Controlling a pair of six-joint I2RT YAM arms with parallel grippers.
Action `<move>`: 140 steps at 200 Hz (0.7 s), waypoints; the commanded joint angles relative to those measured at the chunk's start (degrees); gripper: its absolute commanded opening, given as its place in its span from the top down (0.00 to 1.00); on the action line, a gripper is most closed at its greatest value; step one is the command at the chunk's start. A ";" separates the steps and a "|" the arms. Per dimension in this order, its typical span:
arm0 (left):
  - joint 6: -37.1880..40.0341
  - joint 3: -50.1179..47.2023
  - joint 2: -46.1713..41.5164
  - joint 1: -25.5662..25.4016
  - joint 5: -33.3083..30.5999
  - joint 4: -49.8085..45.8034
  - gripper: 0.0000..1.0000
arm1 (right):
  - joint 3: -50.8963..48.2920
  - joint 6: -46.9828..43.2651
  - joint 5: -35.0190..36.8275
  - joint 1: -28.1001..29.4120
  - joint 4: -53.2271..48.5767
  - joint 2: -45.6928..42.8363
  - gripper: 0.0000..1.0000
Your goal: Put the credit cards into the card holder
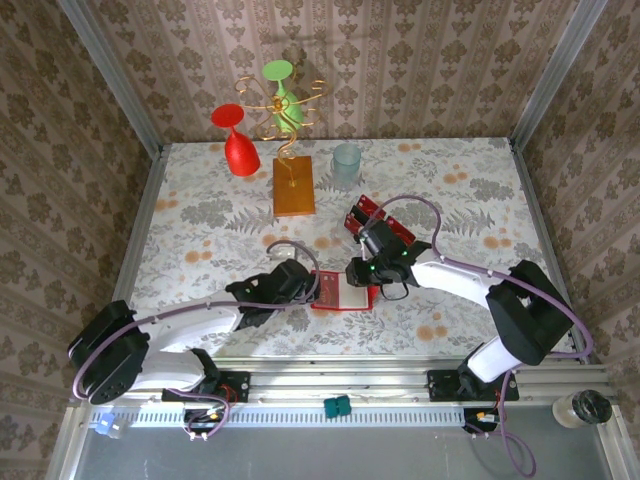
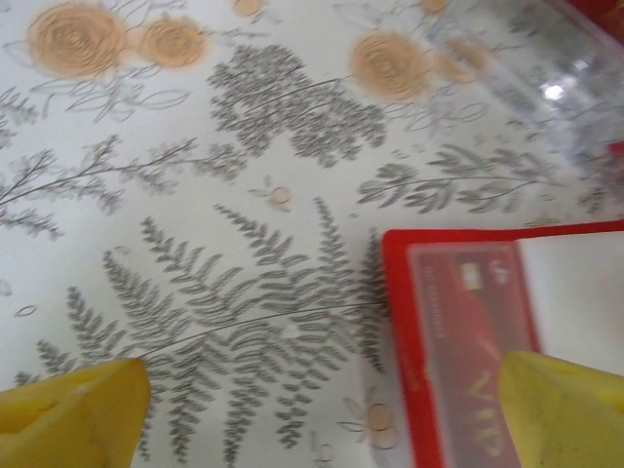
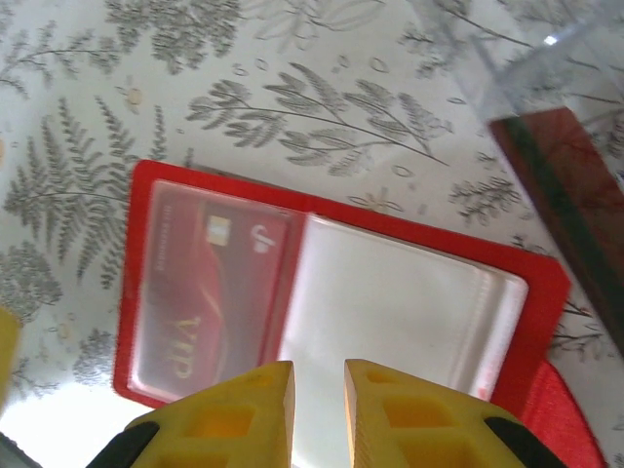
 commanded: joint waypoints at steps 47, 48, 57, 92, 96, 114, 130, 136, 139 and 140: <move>-0.52 6.81 7.35 -5.22 -0.33 3.34 0.07 | -2.33 -1.98 1.27 -2.10 -0.97 -0.62 0.78; -0.53 6.87 7.46 -5.29 -0.31 3.43 0.07 | -2.33 -2.04 1.27 -2.11 -0.93 -0.59 0.78; -0.68 7.19 8.51 -5.82 -0.20 3.89 0.07 | -2.08 -2.27 1.27 -2.19 -1.05 -0.24 0.78; -1.83 7.16 11.44 -7.25 -0.19 5.81 0.07 | -1.17 -2.73 0.86 -2.36 -1.16 0.74 0.78; -1.93 7.11 11.67 -7.30 -0.19 5.98 0.07 | -0.95 -2.79 0.77 -2.35 -1.22 0.98 0.78; -2.07 6.88 12.84 -7.48 -0.11 6.52 0.07 | -0.12 -3.40 0.40 -2.25 -1.71 1.88 0.78; -2.03 6.85 13.86 -7.56 0.07 6.91 0.07 | 0.37 -3.83 0.31 -2.23 -2.07 2.50 0.79; -2.03 6.77 14.16 -7.61 0.13 6.89 0.07 | 0.55 -3.94 0.26 -2.21 -2.18 2.72 0.79; -2.03 6.68 14.36 -7.57 0.16 6.99 0.07 | 0.70 -4.00 0.30 -2.21 -2.31 2.82 0.79; -2.03 6.63 14.40 -7.57 0.16 7.00 0.07 | 0.72 -4.02 0.30 -2.21 -2.35 2.89 0.79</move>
